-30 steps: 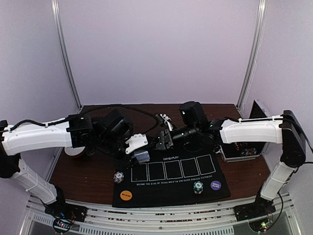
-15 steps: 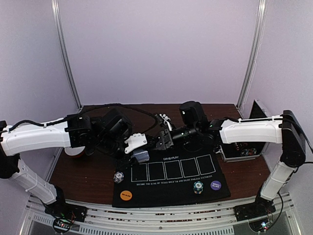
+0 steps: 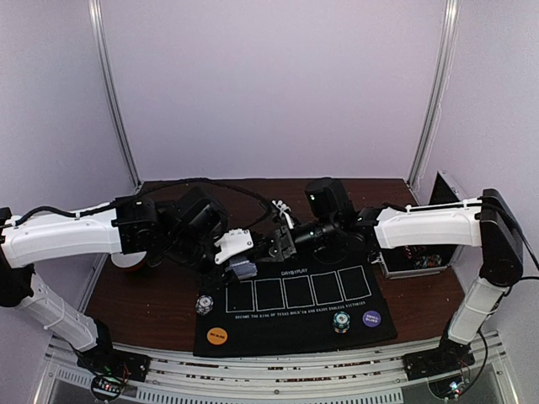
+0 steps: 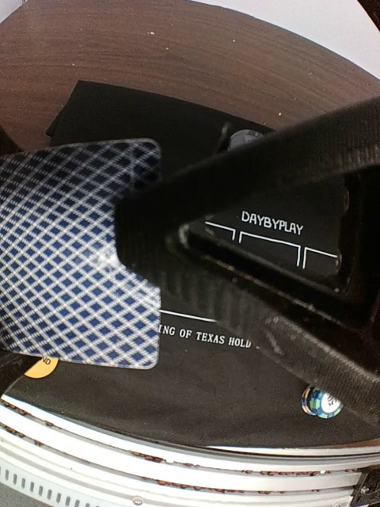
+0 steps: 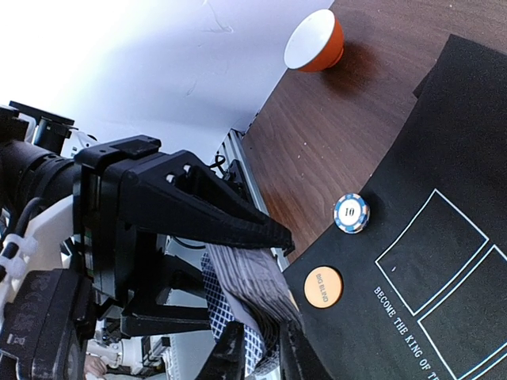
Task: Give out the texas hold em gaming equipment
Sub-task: Pick up the poker card from the face-down deck piles.
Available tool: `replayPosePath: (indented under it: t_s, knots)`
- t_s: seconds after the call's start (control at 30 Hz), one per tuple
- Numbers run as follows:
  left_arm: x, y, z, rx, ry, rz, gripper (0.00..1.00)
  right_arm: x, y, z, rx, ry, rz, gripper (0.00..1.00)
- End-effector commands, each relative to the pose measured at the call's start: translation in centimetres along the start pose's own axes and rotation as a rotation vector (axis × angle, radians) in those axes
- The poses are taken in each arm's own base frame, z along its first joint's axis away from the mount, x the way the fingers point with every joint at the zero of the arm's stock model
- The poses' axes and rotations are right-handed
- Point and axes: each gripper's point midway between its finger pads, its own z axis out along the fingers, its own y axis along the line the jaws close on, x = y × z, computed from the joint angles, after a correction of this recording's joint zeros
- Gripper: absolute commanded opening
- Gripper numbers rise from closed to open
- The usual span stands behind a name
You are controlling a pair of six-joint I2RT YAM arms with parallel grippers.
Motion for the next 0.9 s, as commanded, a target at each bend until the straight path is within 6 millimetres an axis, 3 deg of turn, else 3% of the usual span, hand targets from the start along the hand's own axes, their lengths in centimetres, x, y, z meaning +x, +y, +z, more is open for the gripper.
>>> replayPosePath:
  t_s: [0.0,0.2,0.87]
  knots:
    - [-0.9,0.7,-0.7,-0.027,-0.048,-0.017,0.53,-0.3,0.9,0.2,-0.026,0.003,-0.024,0.15]
    - [-0.6,0.6,-0.6,-0.025,-0.043,-0.02,0.53,-0.2,1.2,-0.2,-0.018,0.004,-0.039,0.0]
    - [0.2,1.0,-0.6,-0.039,-0.039,-0.035,0.53,-0.8,1.6,-3.3,0.038,-0.039,-0.069,0.0]
